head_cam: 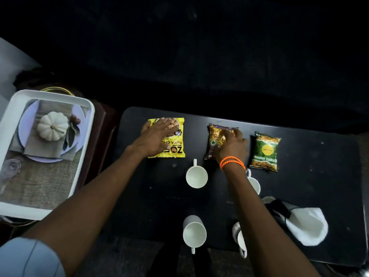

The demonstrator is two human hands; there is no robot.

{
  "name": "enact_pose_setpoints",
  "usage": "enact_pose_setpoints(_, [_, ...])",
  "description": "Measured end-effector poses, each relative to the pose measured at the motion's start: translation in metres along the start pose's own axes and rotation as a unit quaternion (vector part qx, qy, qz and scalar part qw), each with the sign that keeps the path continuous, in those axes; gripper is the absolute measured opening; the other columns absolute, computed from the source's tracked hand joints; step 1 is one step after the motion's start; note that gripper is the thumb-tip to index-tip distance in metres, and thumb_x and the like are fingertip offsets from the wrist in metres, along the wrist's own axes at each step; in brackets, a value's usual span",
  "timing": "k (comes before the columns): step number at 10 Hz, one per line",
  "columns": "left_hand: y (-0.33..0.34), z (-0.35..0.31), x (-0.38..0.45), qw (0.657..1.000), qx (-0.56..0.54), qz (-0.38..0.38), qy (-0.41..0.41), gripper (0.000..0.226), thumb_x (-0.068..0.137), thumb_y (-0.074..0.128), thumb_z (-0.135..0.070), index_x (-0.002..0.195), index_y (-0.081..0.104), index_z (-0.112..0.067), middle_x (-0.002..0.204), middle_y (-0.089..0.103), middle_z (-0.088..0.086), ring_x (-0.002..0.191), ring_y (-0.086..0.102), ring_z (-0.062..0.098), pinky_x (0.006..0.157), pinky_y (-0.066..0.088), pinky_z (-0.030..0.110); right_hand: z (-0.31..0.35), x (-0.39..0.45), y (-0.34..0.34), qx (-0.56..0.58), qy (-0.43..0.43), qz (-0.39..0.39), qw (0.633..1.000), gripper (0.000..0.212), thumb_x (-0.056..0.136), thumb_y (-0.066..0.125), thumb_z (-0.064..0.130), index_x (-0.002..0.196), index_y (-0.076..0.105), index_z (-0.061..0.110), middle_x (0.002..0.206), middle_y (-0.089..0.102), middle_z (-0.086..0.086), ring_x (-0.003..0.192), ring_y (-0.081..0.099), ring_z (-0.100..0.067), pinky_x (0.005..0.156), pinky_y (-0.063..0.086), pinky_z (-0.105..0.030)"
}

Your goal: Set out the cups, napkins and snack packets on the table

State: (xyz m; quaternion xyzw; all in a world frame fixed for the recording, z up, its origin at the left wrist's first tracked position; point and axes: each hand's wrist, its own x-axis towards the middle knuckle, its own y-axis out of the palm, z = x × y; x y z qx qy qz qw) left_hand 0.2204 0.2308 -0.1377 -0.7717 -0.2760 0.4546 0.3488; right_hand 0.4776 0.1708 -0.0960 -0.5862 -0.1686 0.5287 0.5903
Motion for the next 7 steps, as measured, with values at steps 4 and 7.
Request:
enact_pose_setpoints(4, [-0.009,-0.011,0.011,0.994,0.076,0.028,0.075,0.08,0.098,0.067,-0.033,0.163,0.021,-0.038,0.175,0.001,-0.005,0.162,-0.006,0.018,0.129,-0.005,0.047,-0.022,-0.001,0.018,-0.014,-0.053,-0.021,0.998,0.066,0.088,0.074,0.013,0.146,0.048,0.031,0.156,0.038,-0.007,0.131,0.046,-0.036,0.097,0.052,-0.048])
enact_pose_setpoints(7, [-0.01,-0.014,-0.002,0.995,0.019,-0.082,0.053,0.08,0.101,0.064,-0.023,0.166,0.017,-0.026,0.175,0.01,0.004,0.163,0.002,0.022,0.131,0.005,0.042,-0.028,-0.007,0.005,-0.066,-0.135,-0.082,0.985,0.069,0.093,0.06,0.054,0.151,0.041,0.023,0.164,0.033,-0.009,0.148,0.035,-0.033,0.114,0.033,-0.053])
